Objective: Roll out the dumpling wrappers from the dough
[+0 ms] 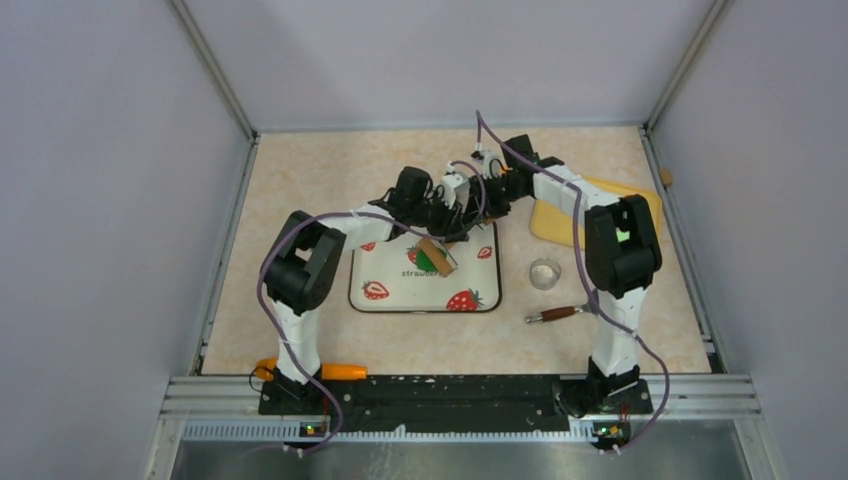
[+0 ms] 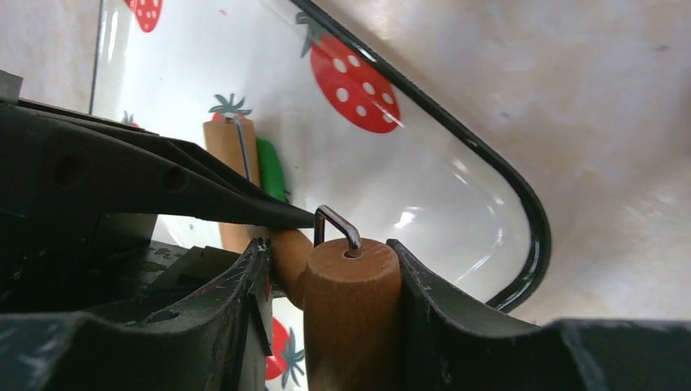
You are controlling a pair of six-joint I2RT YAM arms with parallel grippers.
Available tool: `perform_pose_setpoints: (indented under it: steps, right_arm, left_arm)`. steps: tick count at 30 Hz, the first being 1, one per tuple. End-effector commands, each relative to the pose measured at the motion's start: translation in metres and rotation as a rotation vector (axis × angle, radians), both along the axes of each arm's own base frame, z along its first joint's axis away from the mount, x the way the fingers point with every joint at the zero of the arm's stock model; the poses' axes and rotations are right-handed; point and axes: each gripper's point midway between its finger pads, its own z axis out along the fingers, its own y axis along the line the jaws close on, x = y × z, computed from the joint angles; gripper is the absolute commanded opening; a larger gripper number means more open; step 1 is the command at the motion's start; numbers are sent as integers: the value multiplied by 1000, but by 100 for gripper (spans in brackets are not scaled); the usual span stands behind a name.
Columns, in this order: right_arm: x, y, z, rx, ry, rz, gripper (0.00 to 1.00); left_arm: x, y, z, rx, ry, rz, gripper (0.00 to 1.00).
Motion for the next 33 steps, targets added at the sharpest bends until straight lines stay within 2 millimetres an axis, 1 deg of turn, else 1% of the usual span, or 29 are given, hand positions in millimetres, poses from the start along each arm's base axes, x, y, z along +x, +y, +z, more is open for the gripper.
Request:
perform_pose_setpoints:
  steps: [1, 4, 8, 11, 14, 17, 19, 20, 23, 24, 25, 27, 29, 30, 33]
  right_arm:
    - [-29, -54, -72, -353, 33, 53, 0]
    - [-27, -62, -72, -360, 33, 39, 0]
    - [-19, -71, -61, -347, 23, 4, 0]
    - [-16, -73, -43, -309, 15, -12, 0]
    - [-22, -63, -20, -230, 9, 0, 0]
    - [-28, -54, 3, -150, 10, -8, 0]
    - [-29, -50, 20, -103, 1, -13, 0]
    - [-30, -49, 32, -74, -8, -13, 0]
    - [-31, -46, 59, 3, -22, -14, 32]
    - [-32, -45, 66, 29, -24, -11, 44]
    - [-35, -45, 71, 55, -19, -3, 52]
    - [-40, -43, 74, 95, 3, 11, 61]
    - [-44, -40, 71, 129, 29, 28, 69]
    - [-46, -37, 70, 150, 68, 21, 71]
    - [-51, -23, 74, 256, 131, 78, 74]
  left_arm:
    - [20, -18, -46, 55, 30, 103, 0]
    - [21, -30, -49, 54, 59, 105, 0]
    - [28, -45, -41, 20, 63, 104, 0]
    - [34, -56, -21, -13, 52, 94, 0]
    - [37, -59, 6, -40, 16, 83, 0]
    - [31, -56, 31, -47, -23, 47, 0]
    - [22, -52, 44, -42, -52, 7, 0]
    - [15, -47, 47, -26, -69, -24, 0]
    - [-2, -37, 64, -21, -141, -93, 0]
    - [-6, -33, 68, -18, -164, -106, 0]
    - [-11, -30, 74, -20, -186, -120, 0]
    - [-19, -25, 83, -19, -234, -152, 0]
    - [-25, -20, 91, -18, -278, -184, 0]
    - [-27, -19, 94, -17, -301, -196, 0]
    - [-29, -17, 99, -10, -339, -214, 0]
